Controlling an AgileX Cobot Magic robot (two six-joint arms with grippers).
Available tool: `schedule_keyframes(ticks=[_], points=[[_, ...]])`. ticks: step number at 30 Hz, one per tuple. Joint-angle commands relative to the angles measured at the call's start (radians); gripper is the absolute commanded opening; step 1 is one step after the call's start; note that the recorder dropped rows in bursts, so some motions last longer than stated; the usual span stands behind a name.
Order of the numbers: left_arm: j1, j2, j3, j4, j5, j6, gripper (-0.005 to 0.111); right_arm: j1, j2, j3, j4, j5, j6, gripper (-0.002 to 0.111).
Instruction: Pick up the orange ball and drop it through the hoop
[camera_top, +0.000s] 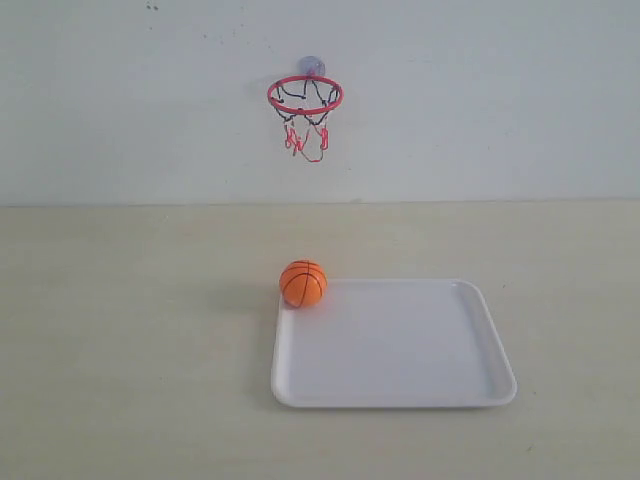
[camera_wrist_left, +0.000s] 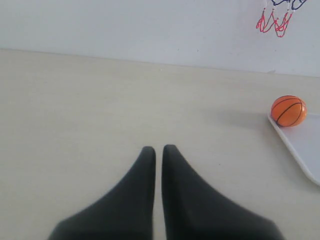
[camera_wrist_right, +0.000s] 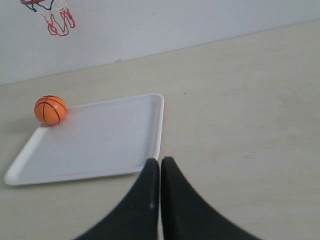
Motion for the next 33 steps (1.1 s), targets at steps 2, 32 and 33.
schedule_keyframes(ticks=[2, 32, 33], points=[[-0.001, -0.004, 0.003, 0.001, -0.003, -0.005, 0.004, -0.001, -0.006, -0.001, -0.010, -0.010, 0.003, 0.000], [-0.001, -0.004, -0.260, -0.239, -0.182, -0.034, 0.004, -0.001, -0.006, -0.001, -0.010, -0.010, 0.003, 0.000], [-0.001, -0.004, -0.260, -0.239, -0.233, -0.034, 0.004, -0.001, -0.006, -0.001, -0.010, -0.010, 0.003, 0.000]])
